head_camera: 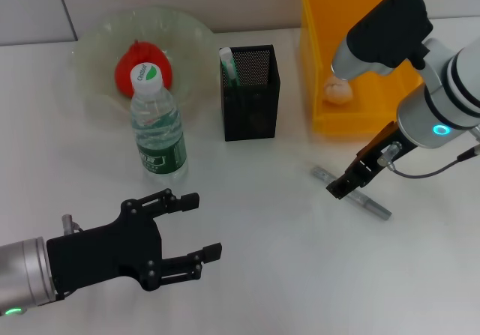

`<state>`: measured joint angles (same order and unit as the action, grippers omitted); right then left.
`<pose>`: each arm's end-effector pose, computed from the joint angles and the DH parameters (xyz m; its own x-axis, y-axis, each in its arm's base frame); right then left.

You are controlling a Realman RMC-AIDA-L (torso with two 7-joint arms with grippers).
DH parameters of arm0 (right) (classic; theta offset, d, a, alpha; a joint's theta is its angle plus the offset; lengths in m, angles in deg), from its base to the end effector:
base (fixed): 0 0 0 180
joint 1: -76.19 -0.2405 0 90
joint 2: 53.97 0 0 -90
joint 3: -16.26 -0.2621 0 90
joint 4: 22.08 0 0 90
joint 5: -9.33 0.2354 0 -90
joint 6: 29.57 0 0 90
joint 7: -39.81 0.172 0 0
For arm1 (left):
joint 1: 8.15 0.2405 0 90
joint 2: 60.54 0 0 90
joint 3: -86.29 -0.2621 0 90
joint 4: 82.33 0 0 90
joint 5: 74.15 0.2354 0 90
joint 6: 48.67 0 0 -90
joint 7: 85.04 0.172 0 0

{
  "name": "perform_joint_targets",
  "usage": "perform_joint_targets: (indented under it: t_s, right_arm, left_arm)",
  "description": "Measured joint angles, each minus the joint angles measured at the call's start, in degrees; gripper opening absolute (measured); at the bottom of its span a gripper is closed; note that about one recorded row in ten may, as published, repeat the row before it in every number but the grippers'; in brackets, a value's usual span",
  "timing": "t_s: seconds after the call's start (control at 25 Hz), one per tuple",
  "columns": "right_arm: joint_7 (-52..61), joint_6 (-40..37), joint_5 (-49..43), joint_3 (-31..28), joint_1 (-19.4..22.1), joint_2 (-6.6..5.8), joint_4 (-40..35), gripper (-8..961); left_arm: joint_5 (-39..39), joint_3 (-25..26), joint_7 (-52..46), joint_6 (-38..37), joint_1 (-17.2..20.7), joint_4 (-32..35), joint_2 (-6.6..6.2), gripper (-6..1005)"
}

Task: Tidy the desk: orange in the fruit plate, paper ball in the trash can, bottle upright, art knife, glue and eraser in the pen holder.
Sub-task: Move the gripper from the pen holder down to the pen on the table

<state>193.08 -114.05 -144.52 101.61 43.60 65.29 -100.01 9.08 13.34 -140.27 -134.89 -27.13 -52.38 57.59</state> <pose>0.1997 0.3884 -0.0373 0.6941 -0.6880 0.2118 -0.5135 -0.6794 -0.5241 -0.2742 0.2894 -0.0864 0.7985 0.1382 0.5860 0.2611 -0.9565 -0.1302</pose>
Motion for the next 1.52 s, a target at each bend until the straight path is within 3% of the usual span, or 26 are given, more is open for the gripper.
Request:
perform_joint_targets:
  t_s: [0.48,0.64,1.12,1.52]
  right_arm:
    - [-1.2,2.3,0.2,0.1,-2.0,0.00,5.0,765]
    - [-1.2,3.1,0.3,0.2,-2.1,0.05,5.6,558]
    - [-1.2,4.1,0.5,0.2,-3.2,0.18,8.1,367]
    - [-1.9,6.1,1.2,0.2,-5.1,0.18,12.9,365]
  left_arm:
    - [0.0,0.0,-0.3,0.0,0.4,0.0,0.06,804]
    - [0.0,-0.1,-0.3,-0.2,0.4,-0.2,0.08,804]
    - [0.0,-0.1,-0.3,-0.8,0.8,-0.3,0.09,804]
    - [0.0,-0.1,-0.3,-0.8,0.9,-0.4,0.09,803]
